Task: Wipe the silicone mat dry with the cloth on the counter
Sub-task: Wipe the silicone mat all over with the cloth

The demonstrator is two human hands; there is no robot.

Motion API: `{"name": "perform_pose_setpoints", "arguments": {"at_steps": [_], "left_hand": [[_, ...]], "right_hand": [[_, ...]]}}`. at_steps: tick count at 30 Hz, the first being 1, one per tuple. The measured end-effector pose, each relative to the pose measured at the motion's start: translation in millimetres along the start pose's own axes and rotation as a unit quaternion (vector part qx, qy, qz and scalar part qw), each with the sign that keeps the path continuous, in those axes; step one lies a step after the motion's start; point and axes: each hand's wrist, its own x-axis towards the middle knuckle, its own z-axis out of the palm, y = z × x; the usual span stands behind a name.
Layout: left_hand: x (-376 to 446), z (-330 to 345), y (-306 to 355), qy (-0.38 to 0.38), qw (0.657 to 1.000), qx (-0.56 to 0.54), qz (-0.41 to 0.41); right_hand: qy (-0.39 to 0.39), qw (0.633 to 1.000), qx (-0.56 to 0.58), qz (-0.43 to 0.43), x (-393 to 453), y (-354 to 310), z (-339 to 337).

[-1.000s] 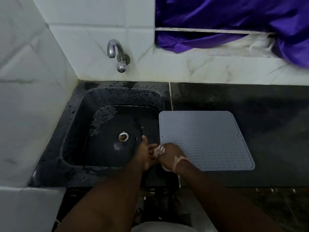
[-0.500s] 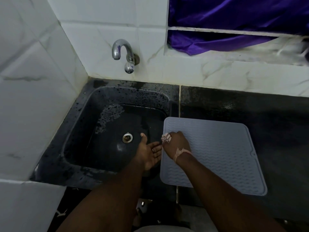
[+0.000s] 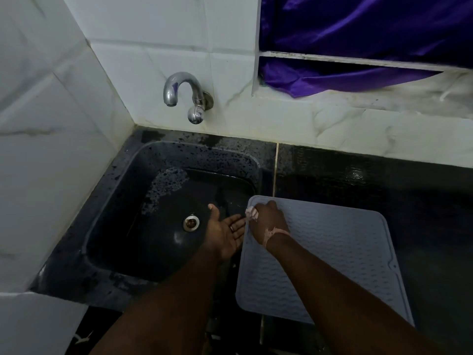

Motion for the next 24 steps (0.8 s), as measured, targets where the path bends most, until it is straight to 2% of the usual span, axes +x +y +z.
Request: {"name": "perform_pose_setpoints", "arguments": {"at_steps": [2, 5, 7, 9, 11, 14, 18, 22, 24], "left_hand": [[9, 4, 1, 0.008, 1.000, -0.005, -0.001], [17, 3, 0, 0.011, 1.000, -0.022, 0.004], [22, 3, -1, 0.010, 0.999, -0.036, 0.010], [26, 6, 2, 0.005, 0.999, -0.038, 0.013], [31, 11, 7, 0.002, 0.999, -0.038, 0.018], [39, 16, 13, 0.000, 0.999, -0.047, 0.025], [48, 11, 9, -0.017, 0.998, -0.051, 0.018], [51, 13, 10, -0.006, 0.998, -0.060, 0.017], [51, 19, 15, 0.004, 0.999, -0.041, 0.016]], "right_hand": [[-0.037, 0.999, -0.009, -0.017, 5, 3, 4], [-0.075, 0.990, 0.123, 0.002, 19, 3, -5], [-0.041, 0.983, 0.176, 0.013, 30, 6, -15], [0.036, 0.991, 0.124, 0.022, 38, 9, -20], [0.059, 0.995, 0.075, 0.041, 42, 10, -19], [0.027, 0.999, 0.020, 0.021, 41, 1, -11], [-0.067, 0.997, -0.050, -0.003, 53, -18, -10], [-0.131, 0.976, 0.165, 0.060, 65, -10, -22], [-0.070, 0.963, 0.249, 0.077, 59, 6, -32]]}}
